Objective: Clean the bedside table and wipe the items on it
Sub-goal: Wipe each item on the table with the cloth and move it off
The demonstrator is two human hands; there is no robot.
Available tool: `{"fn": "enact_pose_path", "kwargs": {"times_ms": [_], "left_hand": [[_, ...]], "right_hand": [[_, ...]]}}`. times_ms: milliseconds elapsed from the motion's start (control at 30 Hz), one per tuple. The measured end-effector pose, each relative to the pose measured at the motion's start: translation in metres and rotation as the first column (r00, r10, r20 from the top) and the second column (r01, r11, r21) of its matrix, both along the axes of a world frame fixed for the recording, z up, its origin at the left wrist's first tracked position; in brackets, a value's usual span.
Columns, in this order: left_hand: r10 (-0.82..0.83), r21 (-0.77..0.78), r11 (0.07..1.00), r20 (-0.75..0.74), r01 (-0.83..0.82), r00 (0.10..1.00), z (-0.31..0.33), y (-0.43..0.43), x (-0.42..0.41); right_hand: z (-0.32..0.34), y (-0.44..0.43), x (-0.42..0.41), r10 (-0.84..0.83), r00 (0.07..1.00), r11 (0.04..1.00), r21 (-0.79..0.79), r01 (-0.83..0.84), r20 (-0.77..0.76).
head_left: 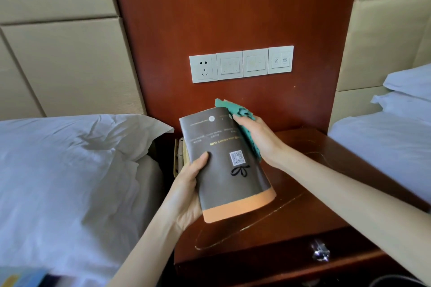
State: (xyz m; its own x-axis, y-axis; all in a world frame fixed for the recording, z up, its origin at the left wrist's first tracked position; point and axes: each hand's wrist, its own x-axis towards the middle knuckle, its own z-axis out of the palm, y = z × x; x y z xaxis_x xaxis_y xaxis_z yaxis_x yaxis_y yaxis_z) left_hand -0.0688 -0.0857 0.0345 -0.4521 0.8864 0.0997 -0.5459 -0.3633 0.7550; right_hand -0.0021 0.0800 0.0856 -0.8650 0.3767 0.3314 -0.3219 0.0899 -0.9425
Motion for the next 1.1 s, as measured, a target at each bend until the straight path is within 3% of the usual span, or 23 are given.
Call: {"fn": "enact_pose_path", "kwargs": {"times_ms": [267, 433, 767, 967, 1100], "left_hand": [[0.093, -0.003, 0.996, -0.097, -0.094, 0.991, 0.001, -0.001, -0.007], [0.134, -0.020, 0.990, -0.126, -0.138, 0.983, 0.001, 0.002, -0.006], [0.137, -0.065, 0.987, -0.101, -0.144, 0.985, -0.002, 0.004, -0.007], [0.199, -0.008, 0.980, 0.104, -0.199, 0.975, -0.002, 0.002, -0.017], [0.226, 0.029, 0.970, 0.241, -0.240, 0.944, 0.005, -0.011, -0.034]], "right_hand": [[-0.013, -0.003, -0.005, 0.019, 1.000, 0.999, 0.040, -0.018, -0.019], [-0.015, -0.003, -0.004, -0.057, 0.997, 0.987, 0.148, 0.065, -0.058], [-0.027, -0.019, 0.001, -0.227, 0.961, 0.944, 0.208, 0.257, -0.159], [-0.037, -0.045, 0.003, -0.097, 0.995, 0.824, 0.560, 0.084, -0.005], [-0.040, -0.049, 0.011, 0.022, 0.996, 0.647, 0.759, -0.077, 0.083]]}}
